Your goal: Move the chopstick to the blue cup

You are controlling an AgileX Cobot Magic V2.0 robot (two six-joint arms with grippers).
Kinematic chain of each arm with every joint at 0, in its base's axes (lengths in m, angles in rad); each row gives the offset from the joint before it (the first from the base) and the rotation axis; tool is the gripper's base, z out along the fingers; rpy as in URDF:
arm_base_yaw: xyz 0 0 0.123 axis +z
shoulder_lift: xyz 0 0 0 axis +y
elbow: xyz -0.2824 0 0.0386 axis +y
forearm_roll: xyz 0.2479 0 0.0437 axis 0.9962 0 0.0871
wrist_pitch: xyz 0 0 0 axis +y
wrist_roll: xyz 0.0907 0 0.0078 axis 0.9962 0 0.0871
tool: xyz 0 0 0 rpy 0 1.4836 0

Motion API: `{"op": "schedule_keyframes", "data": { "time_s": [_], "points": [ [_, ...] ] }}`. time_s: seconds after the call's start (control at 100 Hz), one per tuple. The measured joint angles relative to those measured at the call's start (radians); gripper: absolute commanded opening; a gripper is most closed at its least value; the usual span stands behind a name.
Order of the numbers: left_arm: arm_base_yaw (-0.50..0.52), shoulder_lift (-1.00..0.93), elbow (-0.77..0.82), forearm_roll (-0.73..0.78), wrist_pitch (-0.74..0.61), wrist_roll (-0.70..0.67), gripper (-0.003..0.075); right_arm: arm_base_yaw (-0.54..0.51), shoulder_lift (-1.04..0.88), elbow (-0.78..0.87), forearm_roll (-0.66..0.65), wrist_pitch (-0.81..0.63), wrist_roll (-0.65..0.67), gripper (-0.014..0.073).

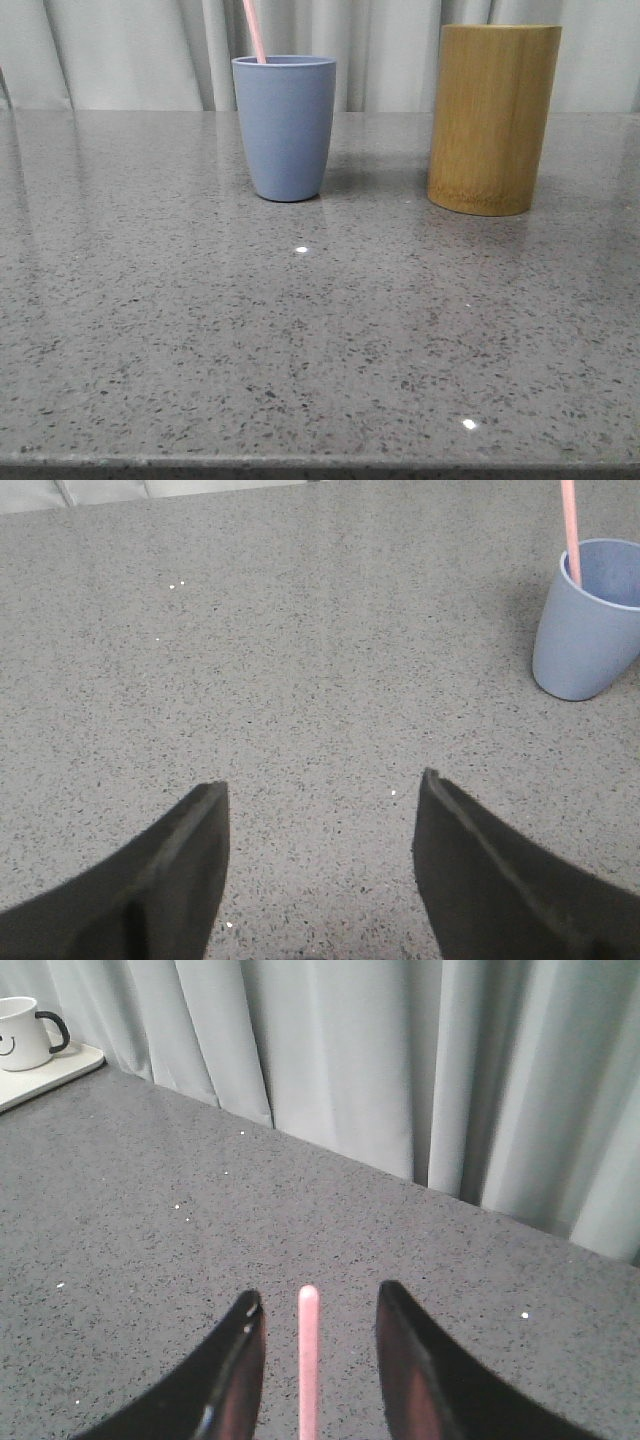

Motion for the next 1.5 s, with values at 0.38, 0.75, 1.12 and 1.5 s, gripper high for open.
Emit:
{"op": "schedule_keyframes", "data": {
  "time_s": [0.38, 0.75, 1.12, 1.5],
  "points": [
    [0.000, -0.116, 0.012, 0.022, -0.027, -0.002, 0.0247, -0.094, -0.245, 0.243, -0.001, 0.010, 0.000, 0.0251],
    [0.000, -0.188, 0.091, 0.026, -0.047, -0.006, -0.0019, -0.188, -0.562, 0.565, -0.004, -0.028, 0.000, -0.0071],
    [0.000, -0.275, 0.197, 0.026, -0.085, -0.020, -0.0019, -0.267, -0.878, 0.855, -0.004, -0.056, 0.000, -0.0067],
    [0.000, -0.391, 0.292, 0.023, -0.095, -0.020, -0.0019, -0.275, -1.244, 1.124, -0.004, -0.058, 0.000, -0.0067]
  ]
}}
